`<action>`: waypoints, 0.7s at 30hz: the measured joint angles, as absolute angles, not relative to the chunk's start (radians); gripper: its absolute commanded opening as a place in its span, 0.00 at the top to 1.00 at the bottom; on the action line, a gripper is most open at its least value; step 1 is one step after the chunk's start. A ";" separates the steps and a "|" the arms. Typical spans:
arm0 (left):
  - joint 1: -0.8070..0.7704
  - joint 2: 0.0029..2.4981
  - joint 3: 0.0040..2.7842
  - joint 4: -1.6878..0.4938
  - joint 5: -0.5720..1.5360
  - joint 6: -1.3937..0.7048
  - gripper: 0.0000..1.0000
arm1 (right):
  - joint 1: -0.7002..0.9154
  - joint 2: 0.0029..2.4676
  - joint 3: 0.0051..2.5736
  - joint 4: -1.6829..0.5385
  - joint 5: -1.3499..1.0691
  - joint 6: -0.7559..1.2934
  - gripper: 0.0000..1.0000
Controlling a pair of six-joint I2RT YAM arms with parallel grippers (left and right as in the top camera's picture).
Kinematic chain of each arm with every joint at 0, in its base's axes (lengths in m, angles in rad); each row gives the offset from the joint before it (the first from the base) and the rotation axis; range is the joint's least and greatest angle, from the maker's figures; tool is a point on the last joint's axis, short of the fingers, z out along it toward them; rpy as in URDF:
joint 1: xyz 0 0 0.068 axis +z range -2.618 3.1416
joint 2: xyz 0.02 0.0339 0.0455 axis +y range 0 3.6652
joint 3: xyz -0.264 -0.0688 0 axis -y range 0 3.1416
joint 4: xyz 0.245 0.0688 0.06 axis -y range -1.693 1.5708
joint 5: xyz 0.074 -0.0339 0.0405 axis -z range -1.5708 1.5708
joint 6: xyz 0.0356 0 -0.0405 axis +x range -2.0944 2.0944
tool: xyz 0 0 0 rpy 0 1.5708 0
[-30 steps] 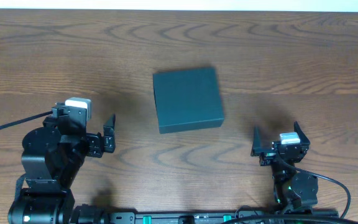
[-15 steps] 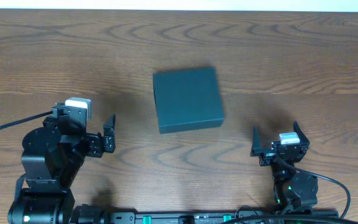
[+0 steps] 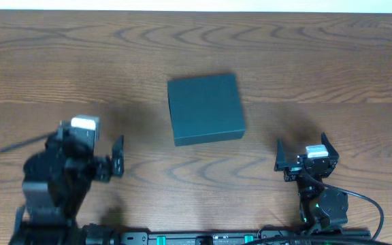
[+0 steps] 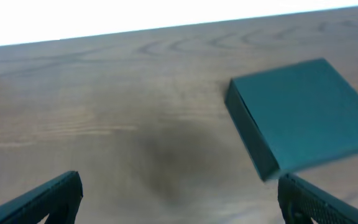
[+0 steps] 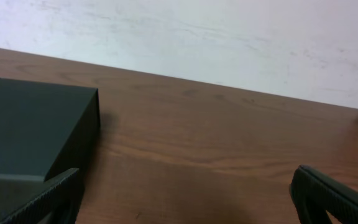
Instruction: Pack container
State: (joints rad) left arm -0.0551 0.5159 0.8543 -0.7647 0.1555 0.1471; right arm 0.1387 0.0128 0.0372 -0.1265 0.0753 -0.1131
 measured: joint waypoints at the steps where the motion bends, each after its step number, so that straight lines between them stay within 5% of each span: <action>1: -0.055 0.469 0.848 -0.784 0.162 0.149 0.01 | 0.139 0.012 0.037 -0.126 0.075 -0.113 0.01; 9: -0.055 0.044 0.627 -0.757 0.188 0.144 0.01 | 0.139 0.011 0.037 -0.125 0.075 -0.113 0.01; 21: -0.053 0.010 0.067 0.044 0.103 0.131 0.01 | 0.139 0.011 0.036 -0.126 0.075 -0.113 0.01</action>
State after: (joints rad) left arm -0.0532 0.0097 0.0666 0.0444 0.1032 0.1307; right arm 0.1387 0.0109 0.0364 -0.1261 0.0746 -0.1131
